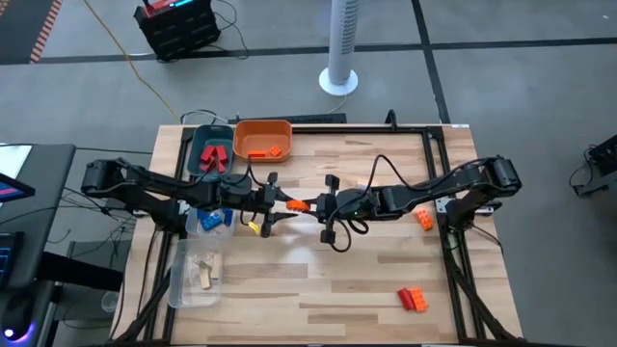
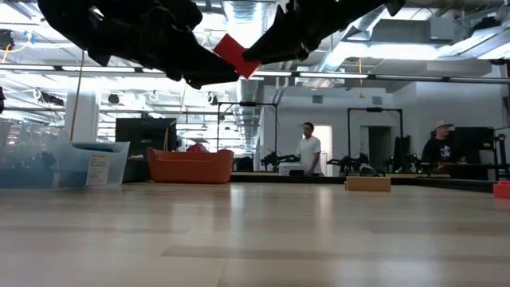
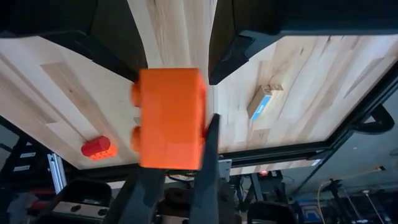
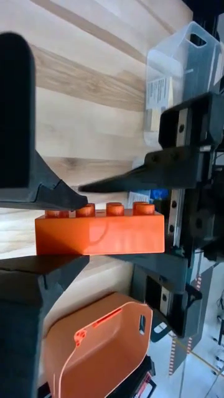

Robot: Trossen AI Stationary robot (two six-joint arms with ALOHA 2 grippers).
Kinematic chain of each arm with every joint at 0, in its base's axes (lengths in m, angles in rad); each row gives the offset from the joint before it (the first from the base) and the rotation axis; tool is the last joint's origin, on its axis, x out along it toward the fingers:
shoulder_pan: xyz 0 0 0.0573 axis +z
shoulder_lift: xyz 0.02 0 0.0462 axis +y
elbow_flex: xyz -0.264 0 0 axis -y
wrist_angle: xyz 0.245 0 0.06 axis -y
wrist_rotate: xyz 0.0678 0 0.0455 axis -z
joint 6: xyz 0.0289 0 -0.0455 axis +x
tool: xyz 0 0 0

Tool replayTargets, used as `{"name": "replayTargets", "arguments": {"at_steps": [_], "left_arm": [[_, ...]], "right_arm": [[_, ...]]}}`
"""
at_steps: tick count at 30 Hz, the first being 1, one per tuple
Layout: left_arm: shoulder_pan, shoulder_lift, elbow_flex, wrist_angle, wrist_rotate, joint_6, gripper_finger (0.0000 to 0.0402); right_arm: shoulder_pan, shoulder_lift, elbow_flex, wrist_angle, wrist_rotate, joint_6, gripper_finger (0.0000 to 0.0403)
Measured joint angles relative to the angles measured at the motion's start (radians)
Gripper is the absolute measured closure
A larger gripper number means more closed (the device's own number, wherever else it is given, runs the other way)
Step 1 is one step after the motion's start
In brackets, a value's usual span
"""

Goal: Sort blocks
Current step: Put the orange game piece into the orange bin

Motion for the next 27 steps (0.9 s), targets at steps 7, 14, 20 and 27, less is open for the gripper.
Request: {"name": "replayTargets", "arguments": {"at_steps": [7, 14, 20, 27], "left_arm": [[0.0, 0.0, 0.0, 0.0, 0.0, -0.003, 0.0238], [-0.015, 0.0, 0.0, 0.009, 0.007, -0.002, 0.0185], [-0.017, 0.0, 0.0, 0.063, -0.02, -0.007, 0.0158], [-0.017, 0.0, 0.0, 0.092, -0.05, -0.001, 0.0157]], "right_arm": [[0.001, 0.002, 0.0, -0.007, -0.002, 0.0, 0.0326], [0.001, 0.002, 0.0, -0.007, -0.004, 0.004, 0.0326], [0.006, 0.002, 0.0, -0.007, -0.01, 0.004, 0.0326], [0.019, 0.002, 0.0, -0.007, -0.012, 0.004, 0.0326]]}}
